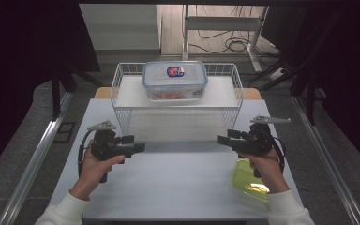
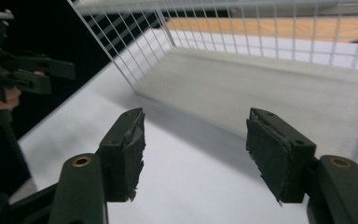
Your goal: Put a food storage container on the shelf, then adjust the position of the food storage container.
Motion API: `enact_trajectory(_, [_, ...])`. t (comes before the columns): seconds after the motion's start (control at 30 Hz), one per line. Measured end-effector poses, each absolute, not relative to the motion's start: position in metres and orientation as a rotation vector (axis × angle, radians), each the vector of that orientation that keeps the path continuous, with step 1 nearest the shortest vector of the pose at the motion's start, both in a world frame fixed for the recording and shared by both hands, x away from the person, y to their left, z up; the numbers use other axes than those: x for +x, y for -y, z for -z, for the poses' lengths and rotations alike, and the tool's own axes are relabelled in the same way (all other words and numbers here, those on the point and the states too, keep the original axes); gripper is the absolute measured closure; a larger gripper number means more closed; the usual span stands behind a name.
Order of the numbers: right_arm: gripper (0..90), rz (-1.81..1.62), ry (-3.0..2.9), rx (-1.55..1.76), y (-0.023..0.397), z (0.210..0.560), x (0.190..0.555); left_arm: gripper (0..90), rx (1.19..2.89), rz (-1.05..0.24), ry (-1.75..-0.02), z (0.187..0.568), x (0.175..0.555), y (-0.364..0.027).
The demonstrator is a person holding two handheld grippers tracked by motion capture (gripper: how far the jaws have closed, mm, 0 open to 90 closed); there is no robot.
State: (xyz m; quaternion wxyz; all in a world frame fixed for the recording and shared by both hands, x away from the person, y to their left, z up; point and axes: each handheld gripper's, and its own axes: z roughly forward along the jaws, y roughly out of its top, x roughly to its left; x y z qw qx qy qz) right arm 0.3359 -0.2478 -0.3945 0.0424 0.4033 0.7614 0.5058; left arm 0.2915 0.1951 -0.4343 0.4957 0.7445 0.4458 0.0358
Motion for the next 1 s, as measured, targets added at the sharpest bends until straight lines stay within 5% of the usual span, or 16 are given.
enact_trajectory(0.83, [37.4, -1.419, -2.377, 1.325, 0.260, 0.436, 0.309, 29.0, 1.918, -0.101, -1.082, 0.478, 0.271, -0.192])
enact_trajectory(1.0, [50.3, -1.393, -2.369, 1.336, 0.268, 0.439, 0.306, 29.0, 1.925, -0.087, -1.083, 0.483, 0.271, -0.193])
